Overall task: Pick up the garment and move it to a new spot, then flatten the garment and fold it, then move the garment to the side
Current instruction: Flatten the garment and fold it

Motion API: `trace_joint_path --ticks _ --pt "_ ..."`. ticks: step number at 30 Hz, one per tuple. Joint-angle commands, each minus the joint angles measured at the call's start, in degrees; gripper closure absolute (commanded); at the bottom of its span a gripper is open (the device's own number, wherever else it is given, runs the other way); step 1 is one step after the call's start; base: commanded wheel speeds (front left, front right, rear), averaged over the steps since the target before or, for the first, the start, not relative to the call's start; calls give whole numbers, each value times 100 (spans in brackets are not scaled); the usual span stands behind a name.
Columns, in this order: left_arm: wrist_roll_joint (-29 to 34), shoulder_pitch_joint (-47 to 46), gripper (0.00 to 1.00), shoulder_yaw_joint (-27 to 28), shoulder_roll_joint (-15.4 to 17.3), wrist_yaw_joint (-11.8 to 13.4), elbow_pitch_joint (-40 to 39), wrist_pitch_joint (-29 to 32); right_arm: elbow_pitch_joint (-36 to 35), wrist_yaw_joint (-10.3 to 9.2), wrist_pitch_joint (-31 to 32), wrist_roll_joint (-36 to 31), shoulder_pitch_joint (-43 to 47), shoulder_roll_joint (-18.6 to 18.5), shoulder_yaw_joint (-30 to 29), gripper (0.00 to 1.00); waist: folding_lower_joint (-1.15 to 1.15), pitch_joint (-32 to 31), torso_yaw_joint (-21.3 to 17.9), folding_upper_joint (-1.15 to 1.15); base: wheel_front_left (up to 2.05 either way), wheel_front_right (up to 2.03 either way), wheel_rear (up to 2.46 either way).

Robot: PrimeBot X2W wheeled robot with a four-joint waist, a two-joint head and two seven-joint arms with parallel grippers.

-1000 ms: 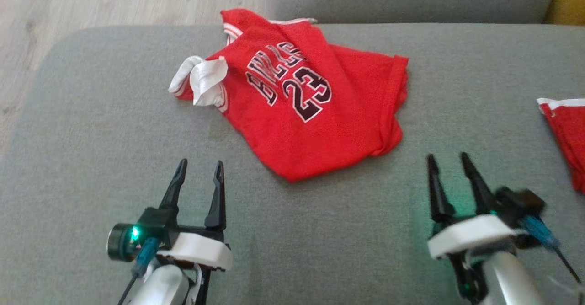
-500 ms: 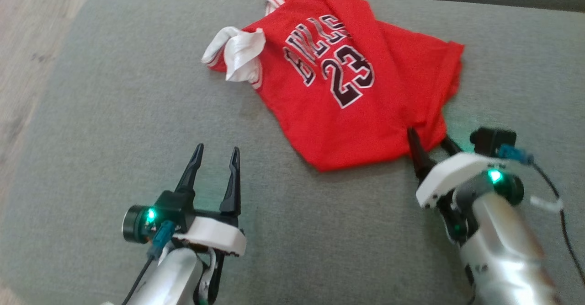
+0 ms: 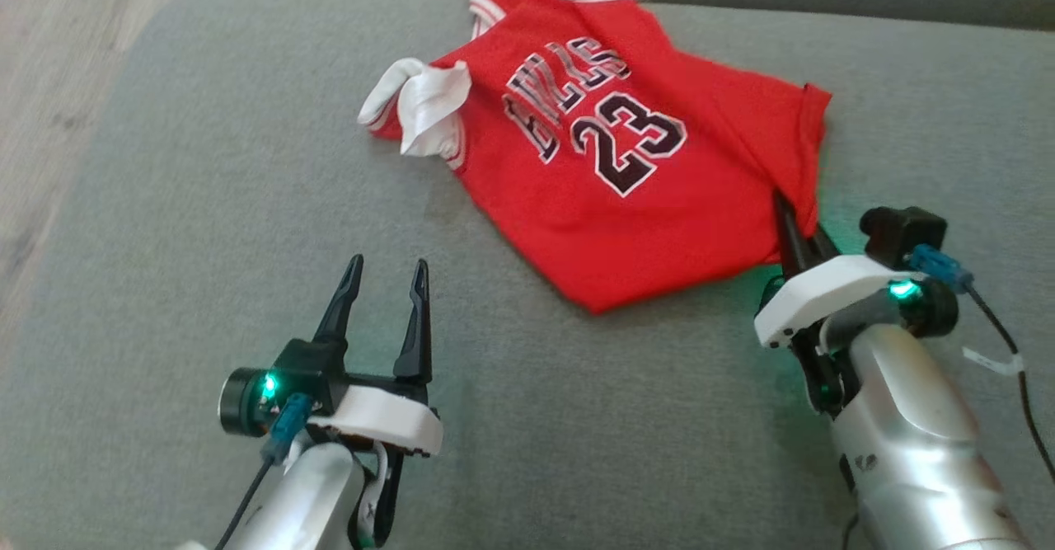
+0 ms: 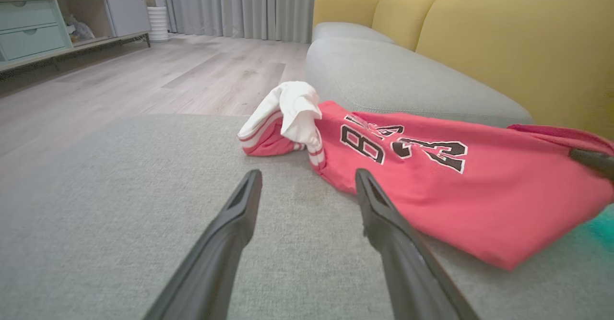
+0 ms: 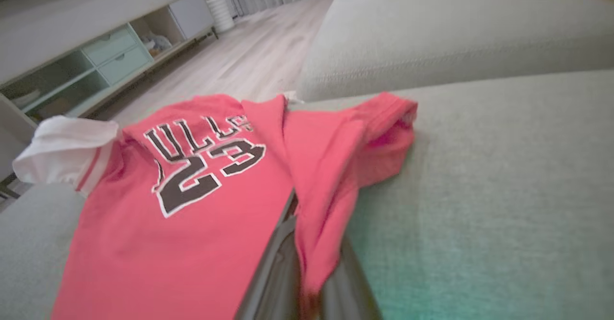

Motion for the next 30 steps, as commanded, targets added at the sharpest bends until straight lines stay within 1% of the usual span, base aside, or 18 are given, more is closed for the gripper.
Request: trace_joint_path --ticks 1,3,6,9,12,15,18,20,22,24,27,30 --pt "40 -101 0 239 52 -12 -128 -56 -344 -4 -186 -129 19 57 41 100 0 -182 -178 0 0 0 0" --pt "43 -83 0 242 56 -16 -129 -56 -465 -4 -239 -190 62 57 17 100 0 -235 -226 0 0 0 0" --pt "33 -23 0 251 59 -24 -136 -56 -905 -4 -317 -405 233 26 -104 100 0 -390 -350 0 0 0 0" --pt "13 55 0 242 54 -25 -147 -56 -1425 -4 -264 -612 461 -72 -277 100 0 -515 -417 0 0 0 0" --pt "2 95 0 212 46 -27 -172 -56 -2058 -4 -73 -863 699 -184 -502 100 0 -548 -412 0 0 0 0" --pt "-8 96 0 178 25 -40 -218 -54 -2729 -4 222 -1034 908 -221 -714 100 0 -486 -334 0 0 0 0" --pt "-12 65 0 151 0 -48 -261 -53 -3272 -4 541 -1206 964 -265 -767 100 0 -320 -230 0 0 0 0" --pt "-7 13 0 122 -23 -65 -272 -52 -3459 -4 746 -1321 882 -331 -709 100 0 -181 -149 0 0 0 0" --pt "0 -52 0 93 -48 -84 -275 -52 -3447 -4 963 -1441 706 -437 -644 100 0 -33 -63 0 0 0 0" --pt "15 -142 0 56 -79 -109 -269 -52 -3272 -4 1163 -1542 450 -552 -609 100 0 139 43 0 0 0 0" --pt "46 -284 0 -2 -133 -142 -232 -53 -2759 -4 1341 -1807 8 -764 -594 100 0 340 199 0 0 0 0" --pt "54 -401 0 -39 -191 -166 -187 -53 -2058 -4 1356 -2126 -423 -938 -706 100 0 503 330 0 0 0 0"
